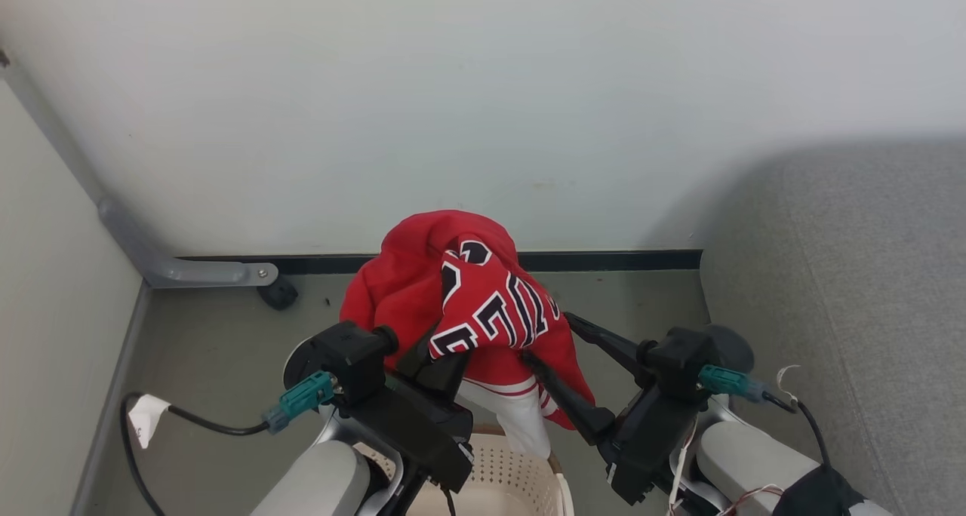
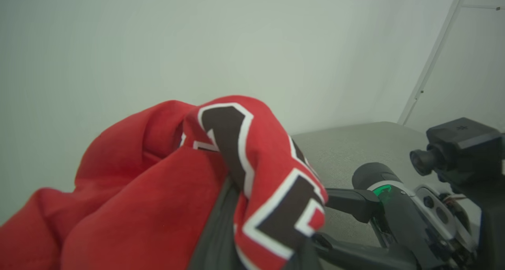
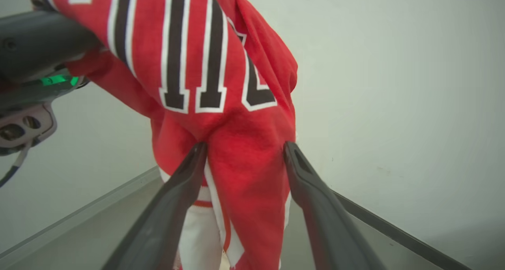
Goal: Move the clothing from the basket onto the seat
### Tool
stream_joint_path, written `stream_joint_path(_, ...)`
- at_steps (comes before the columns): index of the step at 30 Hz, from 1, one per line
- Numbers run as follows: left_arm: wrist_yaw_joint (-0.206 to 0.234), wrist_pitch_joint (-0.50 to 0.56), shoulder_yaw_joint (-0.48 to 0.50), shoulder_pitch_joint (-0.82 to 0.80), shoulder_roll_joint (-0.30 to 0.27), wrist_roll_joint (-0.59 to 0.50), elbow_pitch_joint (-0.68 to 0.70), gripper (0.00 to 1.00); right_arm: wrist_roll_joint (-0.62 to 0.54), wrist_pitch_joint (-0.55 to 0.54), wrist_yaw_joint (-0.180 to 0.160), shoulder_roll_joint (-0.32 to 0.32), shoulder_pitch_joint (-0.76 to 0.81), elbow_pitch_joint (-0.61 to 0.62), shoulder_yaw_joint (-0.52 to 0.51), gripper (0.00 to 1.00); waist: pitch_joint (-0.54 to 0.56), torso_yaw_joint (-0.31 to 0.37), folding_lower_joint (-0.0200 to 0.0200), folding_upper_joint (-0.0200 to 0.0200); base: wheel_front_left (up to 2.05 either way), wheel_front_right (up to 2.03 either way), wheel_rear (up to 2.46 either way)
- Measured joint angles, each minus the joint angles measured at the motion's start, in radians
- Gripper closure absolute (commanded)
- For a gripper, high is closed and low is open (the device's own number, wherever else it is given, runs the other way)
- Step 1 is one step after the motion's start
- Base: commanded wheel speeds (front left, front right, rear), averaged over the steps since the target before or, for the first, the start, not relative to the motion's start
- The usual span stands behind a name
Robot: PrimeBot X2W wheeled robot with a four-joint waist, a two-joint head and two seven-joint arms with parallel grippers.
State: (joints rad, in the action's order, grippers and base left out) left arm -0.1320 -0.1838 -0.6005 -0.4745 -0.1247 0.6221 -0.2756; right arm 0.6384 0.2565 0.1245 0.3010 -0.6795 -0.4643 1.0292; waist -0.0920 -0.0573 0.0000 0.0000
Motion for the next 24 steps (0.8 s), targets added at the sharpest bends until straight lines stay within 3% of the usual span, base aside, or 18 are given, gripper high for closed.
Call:
stream_joint_path(10,0.000,0.015,-0.039,-0.008,0.003,0.000,0.007,1.00,0.064,0.000,0.000,-0.031,-0.095,-0.080,0.105,0.00,-0.012,-0.043,0.0001,0.0000,0.00,0.00,0.00)
stream_joint_path(11,0.000,0.016,-0.042,-0.009,0.003,0.000,0.007,1.00,0.070,0.000,0.000,-0.034,-0.100,-0.089,0.114,0.04,-0.012,-0.047,0.0000,0.0000,0.00,0.00,0.00)
stream_joint_path(12,0.000,0.017,-0.045,-0.009,0.003,0.000,0.007,1.00,0.075,0.000,0.000,-0.035,-0.105,-0.094,0.121,0.65,-0.011,-0.050,0.0000,0.0000,0.00,0.00,0.00)
stream_joint_path(13,0.000,0.016,-0.044,-0.009,0.002,0.000,0.007,1.00,0.079,0.000,0.000,-0.040,-0.111,-0.098,0.131,1.00,-0.011,-0.052,0.0000,0.0000,0.00,0.00,0.00)
stream_joint_path(24,0.000,0.016,-0.022,-0.005,-0.014,0.009,-0.011,1.00,0.159,0.000,0.000,-0.055,-0.129,-0.121,0.128,1.00,-0.008,-0.052,0.0000,0.0000,0.00,0.00,0.00)
